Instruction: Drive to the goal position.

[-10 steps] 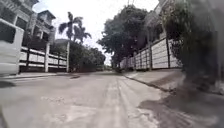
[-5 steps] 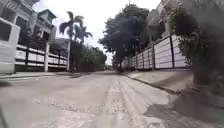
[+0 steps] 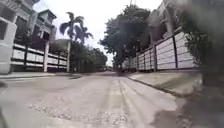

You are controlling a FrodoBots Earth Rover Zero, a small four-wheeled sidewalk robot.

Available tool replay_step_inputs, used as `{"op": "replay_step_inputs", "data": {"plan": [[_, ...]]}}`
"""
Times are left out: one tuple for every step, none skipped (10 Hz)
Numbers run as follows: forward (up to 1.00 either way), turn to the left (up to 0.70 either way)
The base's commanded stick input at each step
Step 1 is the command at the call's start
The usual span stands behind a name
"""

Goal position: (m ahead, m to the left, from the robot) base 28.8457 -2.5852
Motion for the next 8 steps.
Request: {"op": "replay_step_inputs", "data": {"plan": [[0.5, 0.0], [0.5, 0.0], [0.5, 0.0], [0.5, 0.0], [0.5, 0.0], [0.5, 0.0], [0.5, 0.0], [0.5, 0.0]]}}
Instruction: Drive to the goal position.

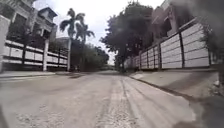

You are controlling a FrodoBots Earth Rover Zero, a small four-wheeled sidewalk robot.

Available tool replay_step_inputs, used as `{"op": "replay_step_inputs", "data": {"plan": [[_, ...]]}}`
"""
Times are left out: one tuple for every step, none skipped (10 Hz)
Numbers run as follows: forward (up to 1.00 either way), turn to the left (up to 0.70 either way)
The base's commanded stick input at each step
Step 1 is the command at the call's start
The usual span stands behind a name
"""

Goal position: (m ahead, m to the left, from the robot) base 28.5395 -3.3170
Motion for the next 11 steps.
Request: {"op": "replay_step_inputs", "data": {"plan": [[0.5, 0.0], [0.5, 0.0], [0.5, 0.0], [0.5, 0.0], [0.5, 0.0], [0.5, 0.0], [0.5, 0.0], [0.5, 0.0], [0.5, 0.0], [0.5, 0.0], [0.5, 0.0]]}}
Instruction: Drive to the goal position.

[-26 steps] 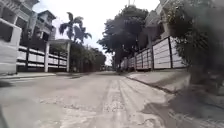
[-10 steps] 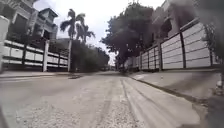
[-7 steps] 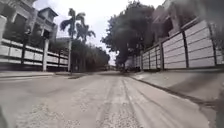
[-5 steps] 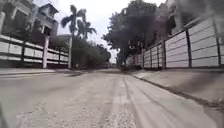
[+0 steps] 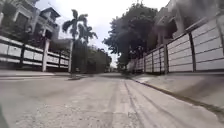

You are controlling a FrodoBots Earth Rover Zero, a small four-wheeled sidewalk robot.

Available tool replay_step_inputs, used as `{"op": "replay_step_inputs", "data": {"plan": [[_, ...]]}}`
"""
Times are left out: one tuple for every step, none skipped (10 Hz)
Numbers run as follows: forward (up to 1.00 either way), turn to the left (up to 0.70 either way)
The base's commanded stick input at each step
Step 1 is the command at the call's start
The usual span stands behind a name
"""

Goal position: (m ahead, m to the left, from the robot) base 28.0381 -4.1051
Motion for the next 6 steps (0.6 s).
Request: {"op": "replay_step_inputs", "data": {"plan": [[0.5, 0.0], [0.5, 0.0], [0.5, 0.0], [0.5, 0.0], [0.5, 0.0], [0.5, 0.0]]}}
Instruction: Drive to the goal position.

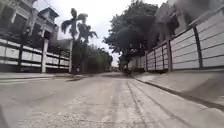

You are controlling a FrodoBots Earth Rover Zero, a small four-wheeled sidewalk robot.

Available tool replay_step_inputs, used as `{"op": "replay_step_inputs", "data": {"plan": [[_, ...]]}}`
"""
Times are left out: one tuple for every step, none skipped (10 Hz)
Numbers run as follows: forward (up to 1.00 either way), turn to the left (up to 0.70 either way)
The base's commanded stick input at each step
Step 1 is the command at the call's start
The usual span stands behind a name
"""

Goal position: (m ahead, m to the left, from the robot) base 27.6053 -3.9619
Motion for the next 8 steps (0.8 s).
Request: {"op": "replay_step_inputs", "data": {"plan": [[0.5, 0.0], [0.5, 0.0], [0.5, 0.0], [0.5, 0.0], [0.5, 0.0], [0.5, 0.0], [0.5, 0.0], [0.5, 0.0]]}}
